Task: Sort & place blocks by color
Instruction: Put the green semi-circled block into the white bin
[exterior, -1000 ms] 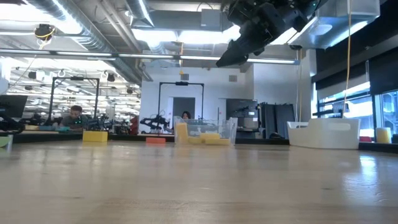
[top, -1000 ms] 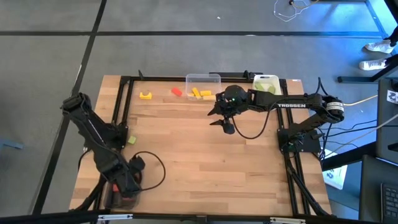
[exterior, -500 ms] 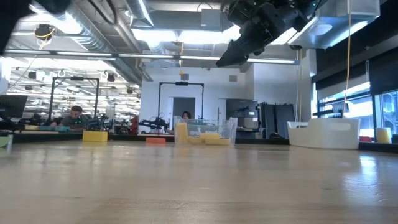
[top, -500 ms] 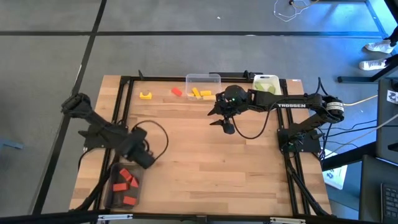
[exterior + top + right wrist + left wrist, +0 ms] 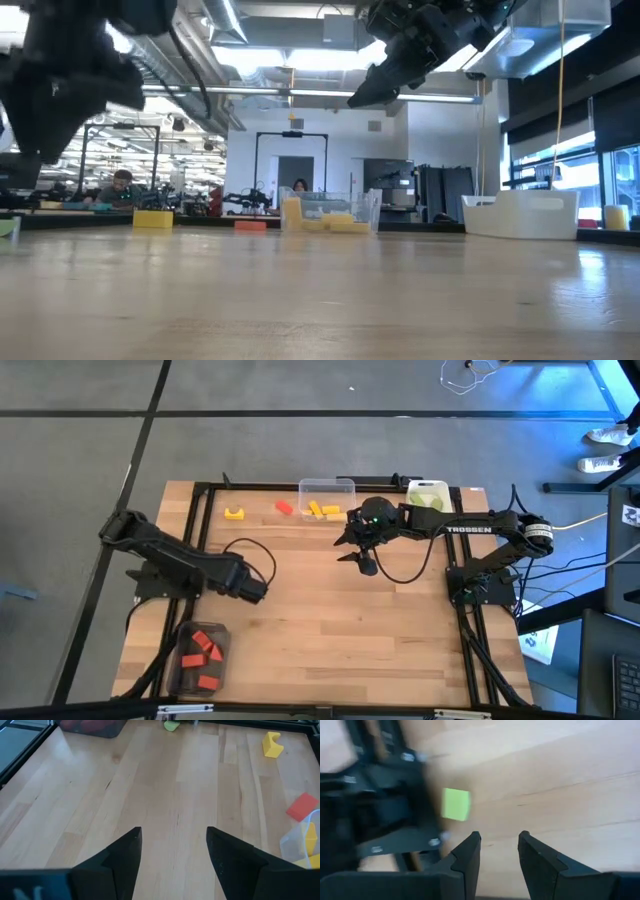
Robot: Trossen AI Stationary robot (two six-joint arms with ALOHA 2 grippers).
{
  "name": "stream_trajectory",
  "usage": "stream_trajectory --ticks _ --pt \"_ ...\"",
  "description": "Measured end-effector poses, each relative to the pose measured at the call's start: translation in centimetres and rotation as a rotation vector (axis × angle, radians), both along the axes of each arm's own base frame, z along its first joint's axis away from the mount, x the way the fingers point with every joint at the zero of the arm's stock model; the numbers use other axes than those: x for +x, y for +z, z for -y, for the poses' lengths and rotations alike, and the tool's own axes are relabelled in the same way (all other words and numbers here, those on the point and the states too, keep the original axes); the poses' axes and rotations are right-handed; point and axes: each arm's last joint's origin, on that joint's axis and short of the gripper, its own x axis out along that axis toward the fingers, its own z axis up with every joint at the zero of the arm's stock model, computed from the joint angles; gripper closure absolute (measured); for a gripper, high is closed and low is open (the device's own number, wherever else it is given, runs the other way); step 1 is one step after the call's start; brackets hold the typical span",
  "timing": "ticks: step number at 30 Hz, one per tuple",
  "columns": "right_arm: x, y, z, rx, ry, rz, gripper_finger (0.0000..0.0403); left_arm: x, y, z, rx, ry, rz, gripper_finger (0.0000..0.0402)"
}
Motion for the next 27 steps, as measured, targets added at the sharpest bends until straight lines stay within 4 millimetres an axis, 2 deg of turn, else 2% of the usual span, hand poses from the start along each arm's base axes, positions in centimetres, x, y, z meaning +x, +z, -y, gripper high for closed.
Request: stream_trajectory --ticks 6,13,17,27 --pt "0.0 0.0 0.0 -0.002 0.002 0.001 0.0180 -0.7 -3.4 -0.5 -0.014 0.020 0.015 0.0279" --pt "0.0 0.0 0.0 -0.006 0.005 0.002 0.0180 -2.3 -5.2 -0.9 0.017 0.045 -0.059 0.0280" --pt "0.0 0.0 0.0 -0.008 0.006 0.002 0.0180 -2.9 -5.8 -1.1 0.026 0.050 -0.090 0.0280" --pt "0.0 0.0 0.0 -0.028 0.021 0.006 0.0180 -2.6 -5.9 -1.7 0.010 0.120 -0.074 0.0280"
